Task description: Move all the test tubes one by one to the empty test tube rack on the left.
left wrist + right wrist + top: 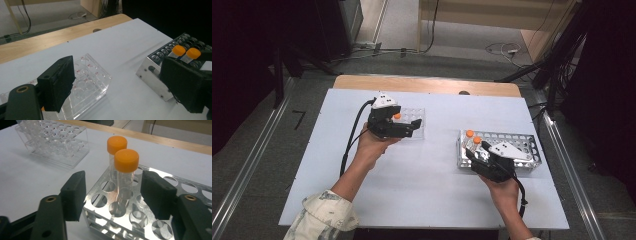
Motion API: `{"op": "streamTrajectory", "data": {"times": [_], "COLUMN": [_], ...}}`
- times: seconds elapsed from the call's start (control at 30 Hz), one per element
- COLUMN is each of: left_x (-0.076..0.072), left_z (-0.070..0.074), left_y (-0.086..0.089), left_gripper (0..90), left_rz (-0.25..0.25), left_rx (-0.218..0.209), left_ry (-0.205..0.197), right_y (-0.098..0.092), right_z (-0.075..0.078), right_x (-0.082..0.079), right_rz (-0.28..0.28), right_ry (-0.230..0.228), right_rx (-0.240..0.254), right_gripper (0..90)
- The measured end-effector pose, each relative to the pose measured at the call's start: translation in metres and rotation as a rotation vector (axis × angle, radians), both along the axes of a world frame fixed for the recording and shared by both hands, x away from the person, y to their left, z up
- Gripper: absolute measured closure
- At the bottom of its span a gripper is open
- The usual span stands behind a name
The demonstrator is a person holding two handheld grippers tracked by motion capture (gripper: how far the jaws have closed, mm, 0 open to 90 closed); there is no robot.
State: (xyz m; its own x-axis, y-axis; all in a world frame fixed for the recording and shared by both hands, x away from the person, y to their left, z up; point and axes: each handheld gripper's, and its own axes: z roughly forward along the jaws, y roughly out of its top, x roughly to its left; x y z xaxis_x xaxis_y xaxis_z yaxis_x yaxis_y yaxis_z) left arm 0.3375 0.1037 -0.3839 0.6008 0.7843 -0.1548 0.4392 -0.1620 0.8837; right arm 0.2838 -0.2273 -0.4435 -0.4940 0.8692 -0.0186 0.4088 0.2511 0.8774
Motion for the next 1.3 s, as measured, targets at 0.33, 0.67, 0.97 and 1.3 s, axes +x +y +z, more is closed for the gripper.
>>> {"op": "streamTrajectory", "data": {"times": [0.33,0.67,0.97,1.3], "left_x": [-0.003,-0.004,-0.004,-0.004], "left_z": [-0.006,-0.007,-0.009,-0.009], "left_y": [-0.005,-0.008,-0.009,-0.01], "left_gripper": [15.2,15.2,15.2,15.2], "left_rz": [-0.009,-0.015,-0.016,-0.019], "left_rx": [0.001,0.014,0.026,0.027], "left_ry": [0.001,-0.001,0.002,-0.001], "right_y": [0.004,0.001,-0.002,-0.006], "right_z": [-0.011,-0.018,-0.014,0.003], "right_x": [0.011,0.015,0.013,0.006], "right_rz": [-0.034,-0.048,-0.061,-0.056], "right_ry": [-0.008,-0.004,-0.025,-0.079], "right_rx": [-0.012,-0.017,-0.004,0.044], "right_gripper": [51.2,61.7,71.1,71.2]}}
